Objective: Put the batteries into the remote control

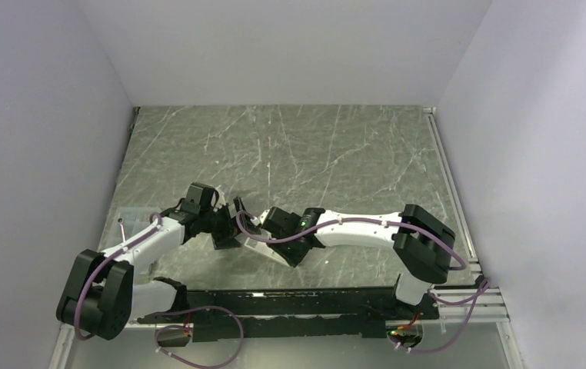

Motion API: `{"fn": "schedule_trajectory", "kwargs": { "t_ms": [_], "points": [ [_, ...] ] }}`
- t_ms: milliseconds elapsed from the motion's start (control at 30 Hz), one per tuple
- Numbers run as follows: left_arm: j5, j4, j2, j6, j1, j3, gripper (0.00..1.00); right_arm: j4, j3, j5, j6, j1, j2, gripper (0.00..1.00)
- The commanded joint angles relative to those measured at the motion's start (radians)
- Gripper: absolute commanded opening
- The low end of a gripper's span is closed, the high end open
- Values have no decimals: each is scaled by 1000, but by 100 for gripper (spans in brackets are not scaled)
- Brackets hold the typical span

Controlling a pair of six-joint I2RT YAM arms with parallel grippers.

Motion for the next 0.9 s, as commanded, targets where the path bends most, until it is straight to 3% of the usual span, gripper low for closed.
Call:
{"fn": "schedule_trajectory", "kwargs": {
  "t_ms": [0, 867],
  "points": [
    [-3, 12, 3, 17, -5, 19, 98, -9, 40, 15, -12, 6, 7, 26],
    [0, 17, 9, 18, -5, 14, 98, -13, 59, 35, 7, 13, -37, 46]
  ]
}}
